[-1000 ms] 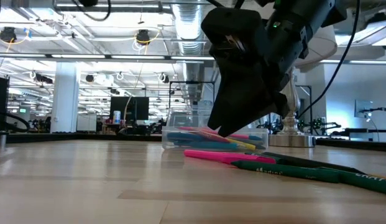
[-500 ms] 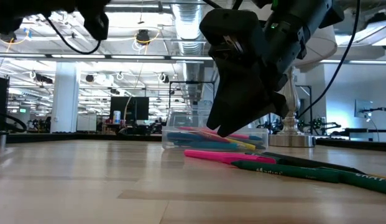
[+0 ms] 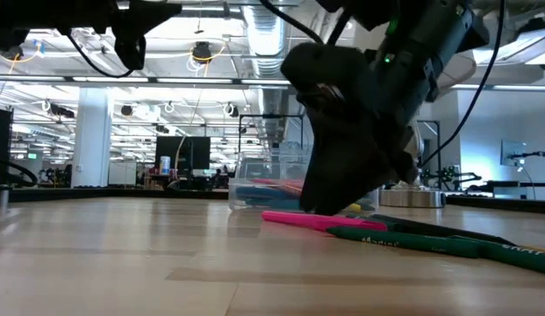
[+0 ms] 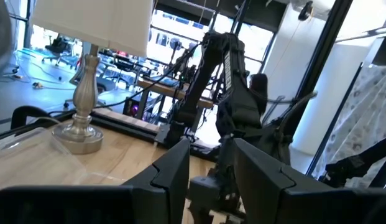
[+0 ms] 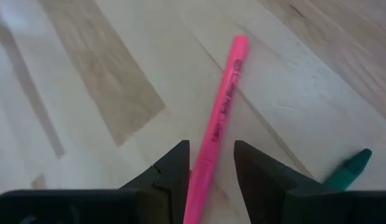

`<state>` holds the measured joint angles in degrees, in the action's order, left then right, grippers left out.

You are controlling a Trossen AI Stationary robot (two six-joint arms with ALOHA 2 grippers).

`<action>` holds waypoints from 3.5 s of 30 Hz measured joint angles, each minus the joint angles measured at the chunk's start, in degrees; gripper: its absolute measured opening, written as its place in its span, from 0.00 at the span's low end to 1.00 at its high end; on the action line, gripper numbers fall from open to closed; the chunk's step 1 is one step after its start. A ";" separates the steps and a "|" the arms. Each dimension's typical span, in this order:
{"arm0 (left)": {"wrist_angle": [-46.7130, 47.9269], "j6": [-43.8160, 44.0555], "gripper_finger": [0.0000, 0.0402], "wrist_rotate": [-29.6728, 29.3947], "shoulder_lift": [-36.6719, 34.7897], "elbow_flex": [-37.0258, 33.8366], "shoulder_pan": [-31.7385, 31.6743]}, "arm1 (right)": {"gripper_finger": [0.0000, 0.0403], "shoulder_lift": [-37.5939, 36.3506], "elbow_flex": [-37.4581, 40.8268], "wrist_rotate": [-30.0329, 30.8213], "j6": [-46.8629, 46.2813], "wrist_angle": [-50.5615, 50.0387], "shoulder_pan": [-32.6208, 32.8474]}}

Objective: Pick & place school supplies into a supply box
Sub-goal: Put the pink pen into the transparent supply box

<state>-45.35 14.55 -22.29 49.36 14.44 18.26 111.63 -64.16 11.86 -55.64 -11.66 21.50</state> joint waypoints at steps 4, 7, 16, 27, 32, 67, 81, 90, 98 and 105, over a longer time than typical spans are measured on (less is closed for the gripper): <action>0.54 0.00 0.29 -0.05 -0.02 0.01 0.00 | 0.29 -0.09 -0.04 0.06 0.53 -0.55 -0.26; 1.49 0.23 0.29 -0.17 -0.02 0.00 0.00 | 0.29 -0.09 -0.07 0.11 0.61 -1.06 -0.50; 2.65 0.44 0.29 -0.48 0.00 0.01 0.00 | 0.29 0.13 -0.13 -3.62 0.58 -2.88 -1.53; 2.65 -0.02 0.29 -1.63 0.00 0.00 0.00 | 0.29 0.12 -0.26 -4.68 -2.84 -4.46 -3.04; 2.65 -0.02 0.29 -1.70 0.00 0.00 -0.02 | 0.27 0.07 -0.28 -4.92 -2.88 -6.27 -3.87; 4.93 3.65 0.29 -2.41 0.03 0.02 -0.04 | 0.01 0.08 -4.02 -3.71 9.54 -6.90 -5.24; 4.80 3.96 0.29 -2.38 0.03 0.02 -0.04 | 0.01 -0.13 -16.52 -3.29 24.34 -17.94 -9.68; 4.80 4.26 0.29 -2.33 0.03 0.02 -0.04 | 0.00 0.47 -17.65 -19.12 41.31 -12.68 -6.58; 6.16 4.25 0.29 -2.33 0.02 0.02 -0.04 | 0.03 3.34 -17.53 -11.72 48.62 -6.81 -1.27; 7.11 4.24 0.29 -3.62 0.03 0.02 -0.04 | 0.21 6.48 -17.65 -10.51 44.52 -3.20 -2.35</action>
<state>-38.24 18.79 -25.91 49.39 14.46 18.22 118.11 -81.81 1.35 -11.12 -14.86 19.15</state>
